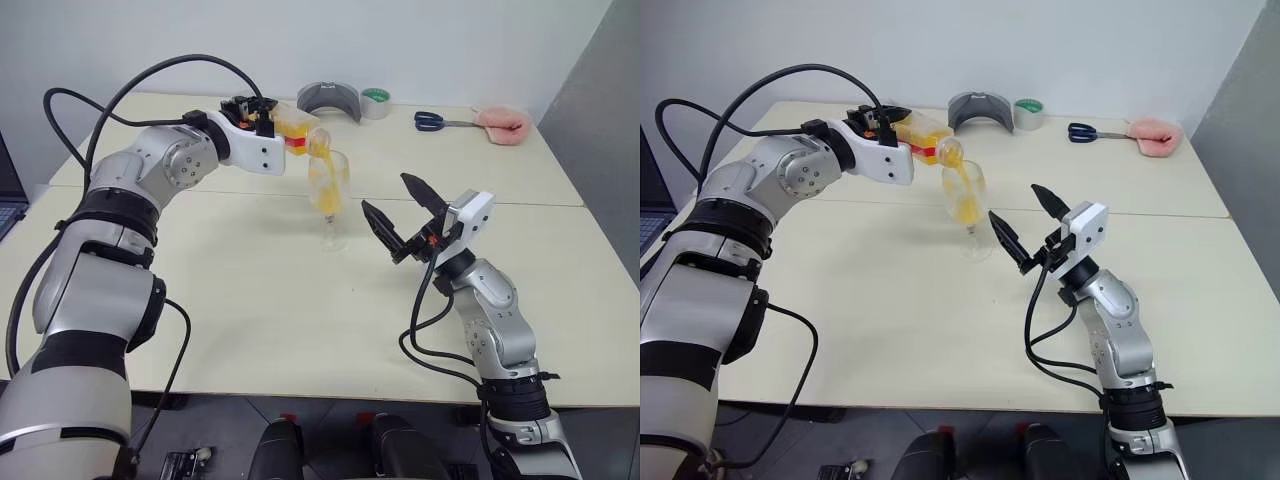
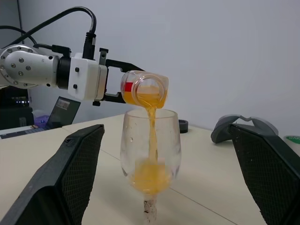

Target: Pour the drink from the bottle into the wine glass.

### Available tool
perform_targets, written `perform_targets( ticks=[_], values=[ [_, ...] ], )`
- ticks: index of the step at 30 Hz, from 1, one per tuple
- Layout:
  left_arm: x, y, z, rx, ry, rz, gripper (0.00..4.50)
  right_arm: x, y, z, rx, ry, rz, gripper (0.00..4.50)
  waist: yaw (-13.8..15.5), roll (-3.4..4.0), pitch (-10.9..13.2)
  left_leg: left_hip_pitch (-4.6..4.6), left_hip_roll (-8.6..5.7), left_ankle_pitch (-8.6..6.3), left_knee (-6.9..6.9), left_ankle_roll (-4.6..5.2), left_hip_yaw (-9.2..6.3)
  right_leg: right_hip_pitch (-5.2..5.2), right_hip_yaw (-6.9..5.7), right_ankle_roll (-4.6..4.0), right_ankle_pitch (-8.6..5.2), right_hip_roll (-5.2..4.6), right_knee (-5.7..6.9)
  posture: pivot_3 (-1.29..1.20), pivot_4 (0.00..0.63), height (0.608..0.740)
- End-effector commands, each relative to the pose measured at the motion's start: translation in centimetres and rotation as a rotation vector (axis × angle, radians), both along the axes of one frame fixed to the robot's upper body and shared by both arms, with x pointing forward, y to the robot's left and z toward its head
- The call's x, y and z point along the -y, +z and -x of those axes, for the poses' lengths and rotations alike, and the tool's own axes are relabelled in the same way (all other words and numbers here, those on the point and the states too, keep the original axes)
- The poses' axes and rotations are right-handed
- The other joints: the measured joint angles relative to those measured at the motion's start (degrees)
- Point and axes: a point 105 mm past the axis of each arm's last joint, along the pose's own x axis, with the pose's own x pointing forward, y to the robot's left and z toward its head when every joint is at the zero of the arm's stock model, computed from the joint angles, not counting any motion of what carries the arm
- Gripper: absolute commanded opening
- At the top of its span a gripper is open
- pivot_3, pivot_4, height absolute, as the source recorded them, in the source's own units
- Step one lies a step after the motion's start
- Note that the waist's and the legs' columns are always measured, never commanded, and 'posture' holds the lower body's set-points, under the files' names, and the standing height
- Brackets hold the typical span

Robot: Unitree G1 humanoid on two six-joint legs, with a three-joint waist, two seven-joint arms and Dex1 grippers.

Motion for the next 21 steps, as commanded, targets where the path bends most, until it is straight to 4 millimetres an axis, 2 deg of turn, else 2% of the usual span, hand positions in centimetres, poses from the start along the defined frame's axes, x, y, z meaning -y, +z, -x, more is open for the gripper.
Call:
perform_targets(
  ticks=[1, 21],
  values=[
    [0.14, 3.01, 0.38, 0.09, -0.012, 0.009, 1.69, -0.04, 1.39, 0.46, 0.064, 0.001, -0.013, 4.5, 0.0, 0.0, 0.0, 0.0, 0.0, 0.0, 0.01, 0.0, 0.0, 0.0, 0.0, 0.0, 0.0, 0.0, 0.0, 0.0, 0.15, 0.74],
    [0.09, 3.18, 0.3, 0.095, -0.004, -0.005, 1.69, -0.06, 1.5, 0.28, 0.071, -0.004, -0.001, 4.5, 0.0, 0.0, 0.0, 0.0, 0.0, 0.0, 0.02, 0.0, 0.0, 0.0, 0.0, 0.0, 0.0, -0.01, 0.03, 0.0, 0.15, 0.74]
  ],
)
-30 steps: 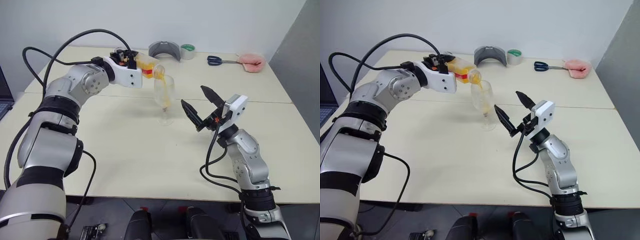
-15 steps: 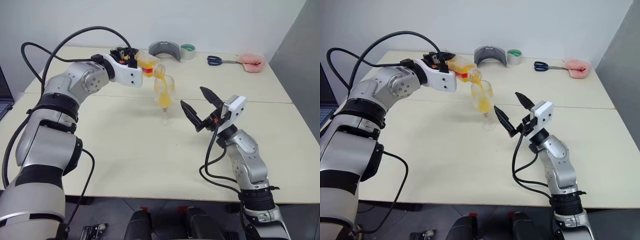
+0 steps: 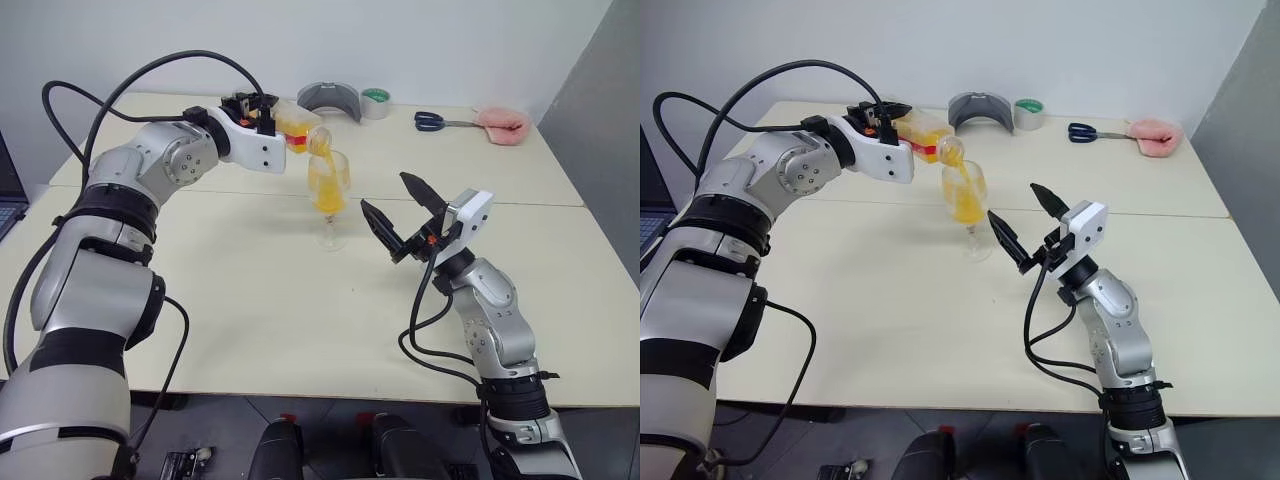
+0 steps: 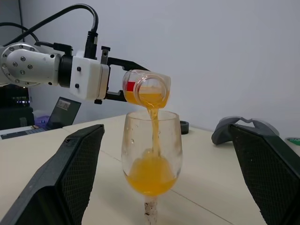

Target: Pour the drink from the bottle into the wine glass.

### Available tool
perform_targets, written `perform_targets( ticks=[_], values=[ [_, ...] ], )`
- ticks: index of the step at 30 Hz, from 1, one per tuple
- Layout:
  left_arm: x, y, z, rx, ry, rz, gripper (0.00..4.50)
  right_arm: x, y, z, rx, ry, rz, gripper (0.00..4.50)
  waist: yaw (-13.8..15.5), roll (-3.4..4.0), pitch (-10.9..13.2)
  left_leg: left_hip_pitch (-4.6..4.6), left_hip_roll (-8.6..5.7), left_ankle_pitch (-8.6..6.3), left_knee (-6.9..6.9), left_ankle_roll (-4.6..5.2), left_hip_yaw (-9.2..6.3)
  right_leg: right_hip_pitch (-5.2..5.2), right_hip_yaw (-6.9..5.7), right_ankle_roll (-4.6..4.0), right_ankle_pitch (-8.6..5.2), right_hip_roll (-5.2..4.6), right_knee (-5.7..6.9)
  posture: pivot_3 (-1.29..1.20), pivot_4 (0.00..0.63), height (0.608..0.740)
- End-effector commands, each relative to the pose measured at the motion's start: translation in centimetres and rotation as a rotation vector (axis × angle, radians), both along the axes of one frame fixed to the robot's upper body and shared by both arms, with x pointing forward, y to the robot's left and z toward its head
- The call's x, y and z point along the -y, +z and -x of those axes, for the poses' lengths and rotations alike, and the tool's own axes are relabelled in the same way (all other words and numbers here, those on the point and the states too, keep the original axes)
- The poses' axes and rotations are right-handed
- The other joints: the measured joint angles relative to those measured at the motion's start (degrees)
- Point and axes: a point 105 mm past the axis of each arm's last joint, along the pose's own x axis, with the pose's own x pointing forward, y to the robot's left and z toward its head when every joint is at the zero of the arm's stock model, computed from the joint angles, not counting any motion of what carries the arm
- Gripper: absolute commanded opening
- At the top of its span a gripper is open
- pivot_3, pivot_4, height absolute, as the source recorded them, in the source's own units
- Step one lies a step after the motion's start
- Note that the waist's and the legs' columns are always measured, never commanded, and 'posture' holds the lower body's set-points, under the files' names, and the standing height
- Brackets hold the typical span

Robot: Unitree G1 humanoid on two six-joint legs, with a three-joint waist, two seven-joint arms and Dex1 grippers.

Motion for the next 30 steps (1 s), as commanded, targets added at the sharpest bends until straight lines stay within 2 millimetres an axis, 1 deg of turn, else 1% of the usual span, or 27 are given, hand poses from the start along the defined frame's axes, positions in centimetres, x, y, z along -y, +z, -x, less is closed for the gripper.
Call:
perform_targets(
  ticks=[1, 16, 30],
  values=[
    [-0.03, 2.57, 0.35, 0.071, -0.007, 0.011, 1.69, 0.02, 1.2, 0.29, 0.06, -0.005, -0.001, 4.5, 0.0, 0.0, 0.0, 0.0, 0.0, 0.0, 0.0, 0.0, 0.0, 0.0, 0.01, 0.0, 0.0, 0.0, 0.0, 0.0, 0.15, 0.74],
    [0.09, 2.52, 0.26, 0.065, -0.006, 0.011, 1.69, -0.02, 1.24, 0.19, 0.061, -0.005, 0.007, 4.5, 0.0, 0.0, 0.0, 0.0, 0.0, 0.0, 0.02, 0.0, 0.01, 0.0, 0.0, 0.0, 0.0, -0.01, 0.02, 0.0, 0.15, 0.74],
    [0.52, 2.24, 0.32, 0.045, -0.026, 0.058, 1.69, -0.43, 1.06, 0.3, 0.053, 0.016, 0.02, 4.5, 0.0, 0.0, 0.0, 0.0, 0.0, 0.0, 0.02, 0.0, 0.01, 0.0, 0.0, 0.0, 0.0, -0.01, 0.03, 0.0, 0.15, 0.74]
  ],
)
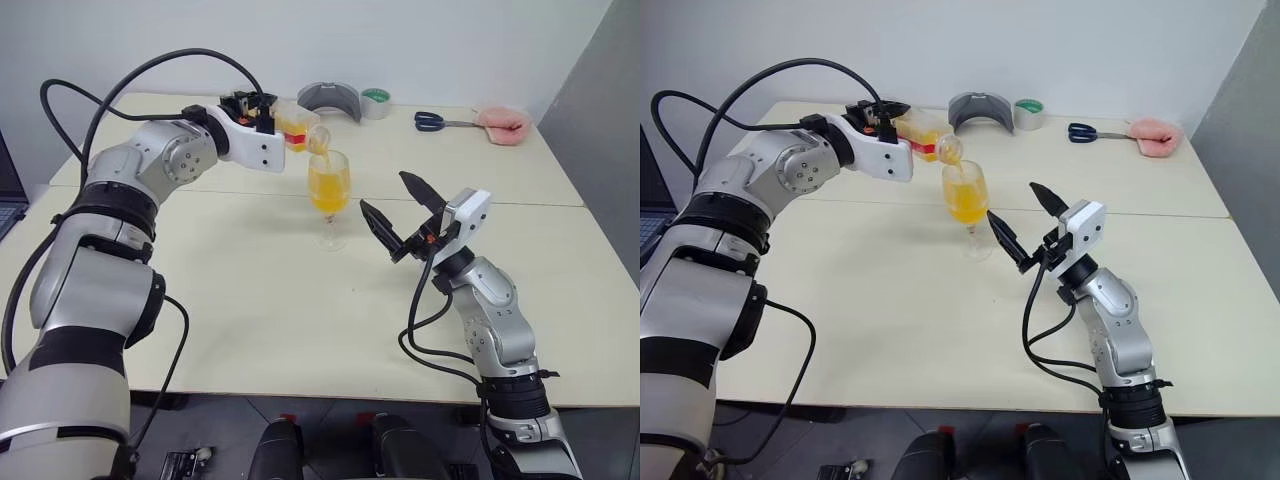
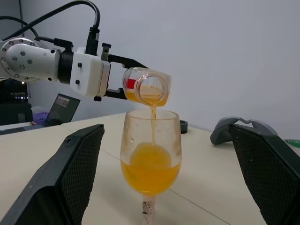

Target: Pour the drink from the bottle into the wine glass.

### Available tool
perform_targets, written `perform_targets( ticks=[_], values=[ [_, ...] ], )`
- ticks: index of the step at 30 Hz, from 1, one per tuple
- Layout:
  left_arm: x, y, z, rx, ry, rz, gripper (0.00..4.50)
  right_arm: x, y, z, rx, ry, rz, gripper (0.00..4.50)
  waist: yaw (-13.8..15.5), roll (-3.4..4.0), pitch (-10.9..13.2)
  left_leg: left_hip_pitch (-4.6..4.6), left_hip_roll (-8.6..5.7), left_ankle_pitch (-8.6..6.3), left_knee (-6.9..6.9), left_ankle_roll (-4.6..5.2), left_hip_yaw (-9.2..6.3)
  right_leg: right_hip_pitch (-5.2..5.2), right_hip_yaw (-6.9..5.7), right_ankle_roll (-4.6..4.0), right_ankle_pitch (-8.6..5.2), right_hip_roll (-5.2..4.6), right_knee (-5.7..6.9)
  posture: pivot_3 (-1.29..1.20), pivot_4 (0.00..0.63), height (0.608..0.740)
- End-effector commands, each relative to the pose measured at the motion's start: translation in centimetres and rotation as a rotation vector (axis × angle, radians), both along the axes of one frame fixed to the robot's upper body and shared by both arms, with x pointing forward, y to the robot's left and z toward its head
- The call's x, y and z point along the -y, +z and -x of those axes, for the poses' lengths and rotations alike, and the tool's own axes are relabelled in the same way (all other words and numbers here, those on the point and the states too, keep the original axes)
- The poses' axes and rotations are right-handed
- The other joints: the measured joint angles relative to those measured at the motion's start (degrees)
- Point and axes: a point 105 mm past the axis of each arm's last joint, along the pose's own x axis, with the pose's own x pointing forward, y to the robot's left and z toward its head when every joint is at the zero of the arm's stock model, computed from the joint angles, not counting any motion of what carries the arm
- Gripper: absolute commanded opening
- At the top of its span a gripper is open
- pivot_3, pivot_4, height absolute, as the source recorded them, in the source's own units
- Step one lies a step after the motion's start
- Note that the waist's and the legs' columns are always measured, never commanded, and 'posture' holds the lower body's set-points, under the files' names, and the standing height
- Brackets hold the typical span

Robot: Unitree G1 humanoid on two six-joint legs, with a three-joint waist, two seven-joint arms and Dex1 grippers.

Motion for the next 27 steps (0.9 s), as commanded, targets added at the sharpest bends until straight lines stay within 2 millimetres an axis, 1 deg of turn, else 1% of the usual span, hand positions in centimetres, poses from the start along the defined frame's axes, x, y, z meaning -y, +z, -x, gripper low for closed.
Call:
perform_targets(
  ticks=[1, 9, 14, 17, 20, 21, 23, 24, 27],
  values=[
    [0.5, 2.3, 0.4, 0.052, -0.031, 0.057, 1.69, -0.5, 1.2, 0.4, 0.047, 0.028, -0.002, 4.5, 0.0, 0.0, 0.0, 0.0, 0.0, 0.0, 0.0, 0.0, 0.0, 0.0, 0.0, 0.0, 0.0, 0.0, 0.0, 0.0, 0.15, 0.74],
    [0.6, 2.8, 0.8, 0.002, -0.07, 0.232, 1.69, -0.6, 1.2, 0.3, 0.048, 0.038, 0.001, 4.5, -0.02, 0.0, 0.0, 0.01, 0.0, 0.0, 0.01, 0.0, 0.01, 0.0, 0.0, 0.0, 0.0, 0.0, 0.02, 0.0, 0.15, 0.74],
    [0.9, 3.2, 1.3, -0.038, -0.127, 0.387, 1.69, -0.8, 1.2, 0.3, 0.053, 0.047, 0.004, 4.5, 0.0, 0.0, 0.0, 0.01, 0.0, 0.01, 0.03, -0.02, 0.0, 0.0, -0.01, -0.01, 0.0, -0.01, 0.05, 0.0, 0.15, 0.74],
    [0.3, 4.1, 1.3, -0.085, -0.149, 0.649, 1.69, -0.9, 1.1, 0.5, 0.052, 0.058, 0.008, 4.5, 0.04, 0.0, 0.0, 0.01, -0.01, 0.03, 0.05, -0.05, -0.01, 0.0, -0.03, -0.01, 0.01, -0.04, 0.06, 0.0, 0.15, 0.74],
    [-2.0, 4.0, 1.1, -0.11, -0.101, 0.878, 1.69, -0.9, 0.9, 1.0, 0.041, 0.085, 0.023, 4.5, -0.24, 0.0, 0.0, 0.02, 0.0, 0.04, 0.07, -0.06, 0.0, 0.0, -0.01, -0.01, 0.01, -0.04, 0.1, 0.0, 0.15, 0.74],
    [-3.6, 3.5, 1.0, -0.113, -0.06, 0.973, 1.69, -0.9, 0.6, 1.3, 0.04, 0.108, 0.046, 4.5, -0.42, 0.0, 0.0, 0.02, 0.01, 0.04, 0.07, -0.06, -0.02, 0.0, -0.01, -0.01, 0.01, -0.03, 0.11, 0.0, 0.15, 0.74],
    [-6.4, 2.0, 0.9, -0.127, 0.022, 1.138, 1.69, -0.8, 0.1, 2.0, 0.033, 0.159, 0.102, 4.5, -0.63, 0.03, -0.02, 0.07, 0.02, 0.03, 0.05, -0.04, -0.01, 0.0, -0.01, -0.01, 0.01, -0.03, 0.16, 0.0, 0.15, 0.74],
    [-7.4, 1.1, 1.1, -0.134, 0.055, 1.208, 1.69, -0.7, -0.2, 2.4, 0.025, 0.182, 0.124, 4.5, -0.73, 0.03, -0.02, 0.08, 0.03, 0.02, 0.05, -0.03, -0.01, 0.01, -0.01, -0.01, 0.01, -0.03, 0.16, 0.0, 0.15, 0.74],
    [-9.6, -1.2, 1.7, -0.155, 0.122, 1.398, 1.69, -0.6, -1.2, 3.5, -0.01, 0.275, 0.199, 4.5, -0.64, 0.03, -0.02, 0.12, 0.05, 0.02, 0.09, -0.02, -0.05, 0.01, -0.06, -0.01, 0.01, -0.05, 0.25, 0.0, 0.15, 0.74]
  ],
)
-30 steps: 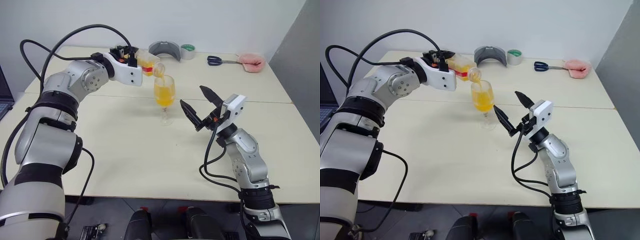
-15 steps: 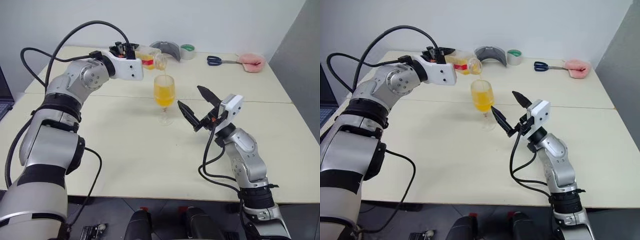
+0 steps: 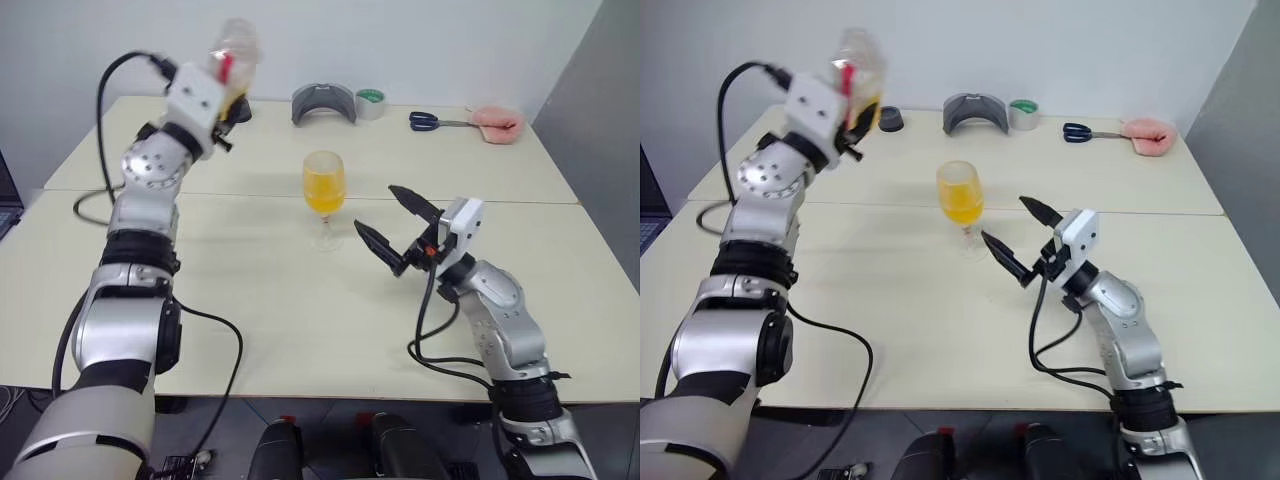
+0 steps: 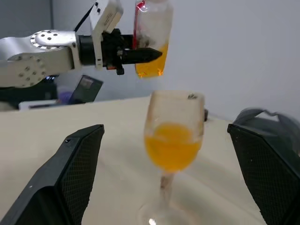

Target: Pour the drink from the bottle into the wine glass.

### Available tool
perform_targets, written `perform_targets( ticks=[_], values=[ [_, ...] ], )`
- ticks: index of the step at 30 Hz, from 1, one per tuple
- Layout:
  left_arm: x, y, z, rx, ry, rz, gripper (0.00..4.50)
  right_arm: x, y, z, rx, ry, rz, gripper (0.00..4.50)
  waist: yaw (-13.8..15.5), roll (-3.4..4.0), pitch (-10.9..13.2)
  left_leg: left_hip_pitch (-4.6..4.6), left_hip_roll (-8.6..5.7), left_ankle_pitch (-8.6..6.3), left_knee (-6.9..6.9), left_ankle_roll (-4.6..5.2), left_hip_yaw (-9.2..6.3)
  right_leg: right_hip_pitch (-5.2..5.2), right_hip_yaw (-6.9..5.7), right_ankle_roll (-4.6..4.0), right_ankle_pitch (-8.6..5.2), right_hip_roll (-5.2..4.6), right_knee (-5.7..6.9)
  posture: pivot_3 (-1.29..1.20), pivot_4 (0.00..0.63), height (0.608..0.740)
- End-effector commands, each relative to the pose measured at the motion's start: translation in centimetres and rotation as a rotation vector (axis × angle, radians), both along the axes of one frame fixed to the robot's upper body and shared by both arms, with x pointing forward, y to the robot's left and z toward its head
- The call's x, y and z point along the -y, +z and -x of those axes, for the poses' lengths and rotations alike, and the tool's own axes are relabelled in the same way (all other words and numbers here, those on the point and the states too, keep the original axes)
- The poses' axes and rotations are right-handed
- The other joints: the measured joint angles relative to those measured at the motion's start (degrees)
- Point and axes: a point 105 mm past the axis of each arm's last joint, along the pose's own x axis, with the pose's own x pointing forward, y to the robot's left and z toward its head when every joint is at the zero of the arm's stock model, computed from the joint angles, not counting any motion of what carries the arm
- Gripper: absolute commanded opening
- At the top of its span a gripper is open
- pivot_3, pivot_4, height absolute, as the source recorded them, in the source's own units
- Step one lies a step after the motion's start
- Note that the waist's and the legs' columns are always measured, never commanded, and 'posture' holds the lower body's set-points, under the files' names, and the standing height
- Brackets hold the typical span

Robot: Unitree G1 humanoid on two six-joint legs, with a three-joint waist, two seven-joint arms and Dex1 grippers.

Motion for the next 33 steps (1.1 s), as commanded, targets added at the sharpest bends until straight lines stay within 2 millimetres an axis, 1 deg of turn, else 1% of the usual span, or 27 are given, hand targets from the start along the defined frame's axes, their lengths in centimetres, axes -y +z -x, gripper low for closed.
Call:
perform_targets(
  ticks=[1, 4, 7, 10, 14, 16, 19, 22, 25, 27, 33],
  values=[
    [-2.0, 0.0, 1.1, 0.02, 0.054, 0.226, 1.69, -0.7, 0.3, 2.3, 0.017, 0.156, 0.063, 4.5, 0.37, 0.0, 0.0, -0.01, 0.0, 0.0, 0.02, 0.0, -0.01, 0.0, -0.02, 0.0, 0.0, 0.0, 0.0, 0.0, 0.15, 0.74],
    [-2.9, -2.5, 1.7, -0.023, 0.085, 0.326, 1.69, -0.7, -1.3, 3.7, -0.012, 0.252, 0.155, 4.5, 0.89, -0.05, -0.02, -0.04, -0.04, 0.0, 0.1, 0.01, -0.04, 0.04, -0.05, 0.0, 0.0, -0.04, -0.01, 0.0, 0.15, 0.74],
    [-3.0, -4.5, 2.3, -0.059, 0.083, 0.363, 1.69, -0.9, -2.3, 4.4, -0.035, 0.312, 0.196, 4.5, 1.48, -0.06, -0.04, -0.04, -0.08, 0.0, 0.11, 0.01, -0.06, 0.09, -0.04, 0.01, 0.0, -0.05, -0.03, 0.0, 0.15, 0.74],
    [-2.9, -6.2, 2.7, -0.087, 0.069, 0.356, 1.69, -1.1, -2.5, 4.4, -0.038, 0.321, 0.2, 4.5, 1.66, -0.07, -0.04, -0.02, -0.07, 0.0, 0.12, 0.01, -0.06, 0.1, -0.04, 0.01, 0.0, -0.03, -0.02, 0.0, 0.15, 0.74],
    [-2.2, -8.4, 3.1, -0.128, -0.001, 0.381, 1.69, -1.3, -2.3, 3.9, -0.037, 0.301, 0.176, 4.5, 1.63, -0.08, -0.05, 0.01, -0.05, 0.0, 0.11, 0.01, -0.05, 0.11, -0.02, 0.01, 0.01, 0.0, 0.0, 0.0, 0.15, 0.74],
    [-2.4, -9.7, 3.2, -0.151, -0.003, 0.395, 1.69, -1.4, -2.2, 3.7, -0.038, 0.278, 0.153, 4.5, 1.7, -0.1, -0.06, 0.01, -0.05, 0.0, 0.11, 0.01, -0.06, 0.11, -0.03, 0.01, 0.01, 0.0, -0.01, 0.0, 0.15, 0.74],
    [-2.6, -10.7, 3.2, -0.17, -0.002, 0.41, 1.69, -1.4, -2.4, 3.8, -0.046, 0.267, 0.143, 4.5, 1.7, -0.11, -0.07, 0.01, -0.06, 0.0, 0.11, 0.01, -0.06, 0.11, -0.03, 0.01, 0.01, 0.0, -0.02, 0.0, 0.15, 0.74],
    [-2.6, -11.2, 3.1, -0.18, 0.002, 0.418, 1.69, -1.2, -2.7, 4.0, -0.046, 0.261, 0.153, 4.5, 1.71, -0.14, -0.09, 0.0, -0.07, 0.0, 0.1, 0.01, -0.06, 0.12, -0.03, 0.01, 0.01, 0.0, -0.03, 0.0, 0.15, 0.74],
    [-2.9, -12.2, 3.0, -0.206, 0.026, 0.418, 1.69, -1.1, -2.8, 3.9, -0.044, 0.249, 0.153, 4.5, 1.66, -0.14, -0.09, 0.01, -0.06, 0.0, 0.09, 0.01, -0.05, 0.12, -0.02, 0.01, 0.01, 0.0, -0.03, 0.0, 0.15, 0.74],
    [-2.7, -12.4, 2.9, -0.214, 0.019, 0.419, 1.69, -1.1, -2.7, 3.7, -0.04, 0.244, 0.154, 4.5, 1.65, -0.15, -0.09, 0.01, -0.05, 0.0, 0.1, 0.02, -0.06, 0.12, -0.03, 0.01, 0.01, 0.02, -0.03, 0.0, 0.15, 0.74],
    [-2.6, -12.5, 3.1, -0.227, 0.003, 0.424, 3.72, -1.2, -2.4, 3.4, -0.032, 0.233, 0.149, 4.5, 1.65, -0.15, -0.09, 0.01, -0.05, 0.0, 0.09, 0.01, -0.06, 0.12, -0.02, 0.01, 0.0, 0.03, -0.03, 0.0, 0.15, 0.74]
  ],
)
